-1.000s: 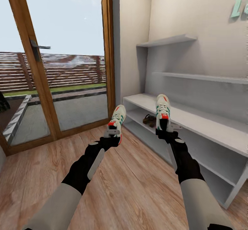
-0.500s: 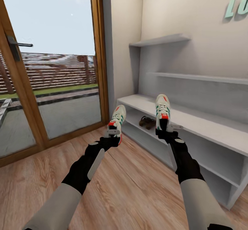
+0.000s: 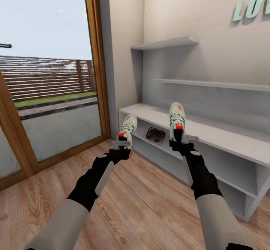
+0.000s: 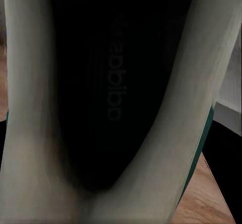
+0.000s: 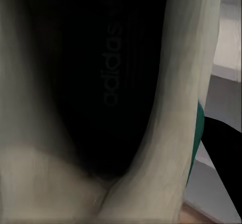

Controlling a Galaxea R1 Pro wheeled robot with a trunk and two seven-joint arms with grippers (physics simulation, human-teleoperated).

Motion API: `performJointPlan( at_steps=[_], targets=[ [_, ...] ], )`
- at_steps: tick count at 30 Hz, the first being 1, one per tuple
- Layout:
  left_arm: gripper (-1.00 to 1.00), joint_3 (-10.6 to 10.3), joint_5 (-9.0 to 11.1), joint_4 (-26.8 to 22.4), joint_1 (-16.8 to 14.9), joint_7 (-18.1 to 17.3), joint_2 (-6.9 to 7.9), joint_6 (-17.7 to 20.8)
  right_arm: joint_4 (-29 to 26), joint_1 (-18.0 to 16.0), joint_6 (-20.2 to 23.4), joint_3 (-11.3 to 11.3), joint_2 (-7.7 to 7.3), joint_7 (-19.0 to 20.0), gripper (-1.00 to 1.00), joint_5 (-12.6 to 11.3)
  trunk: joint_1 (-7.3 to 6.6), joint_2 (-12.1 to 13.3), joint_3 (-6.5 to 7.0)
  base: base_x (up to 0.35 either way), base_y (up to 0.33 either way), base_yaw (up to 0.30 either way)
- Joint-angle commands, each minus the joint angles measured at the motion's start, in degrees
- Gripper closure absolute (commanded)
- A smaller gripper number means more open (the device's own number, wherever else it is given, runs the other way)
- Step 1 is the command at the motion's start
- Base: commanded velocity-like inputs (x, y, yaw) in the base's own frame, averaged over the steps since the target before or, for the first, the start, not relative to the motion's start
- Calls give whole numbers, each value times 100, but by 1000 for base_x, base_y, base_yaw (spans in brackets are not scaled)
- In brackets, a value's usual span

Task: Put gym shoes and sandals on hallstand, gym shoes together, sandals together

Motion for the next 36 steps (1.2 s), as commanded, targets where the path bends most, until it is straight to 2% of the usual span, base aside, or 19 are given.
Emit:
performJointPlan(
  at_steps=[1,19,36],
  targets=[
    [100,-11,60,-11,-3,51,3,24,-7,-4,32,-12,7,10,100,60,0,-3,-6,69,32,-266],
    [100,-11,58,-14,-3,51,3,23,-7,-4,32,-19,4,10,100,60,0,-3,-6,4,10,-266],
    [100,-11,58,-15,-3,51,3,19,-7,-4,32,-19,5,10,100,60,0,-3,-6,0,242,-266]
  ],
)
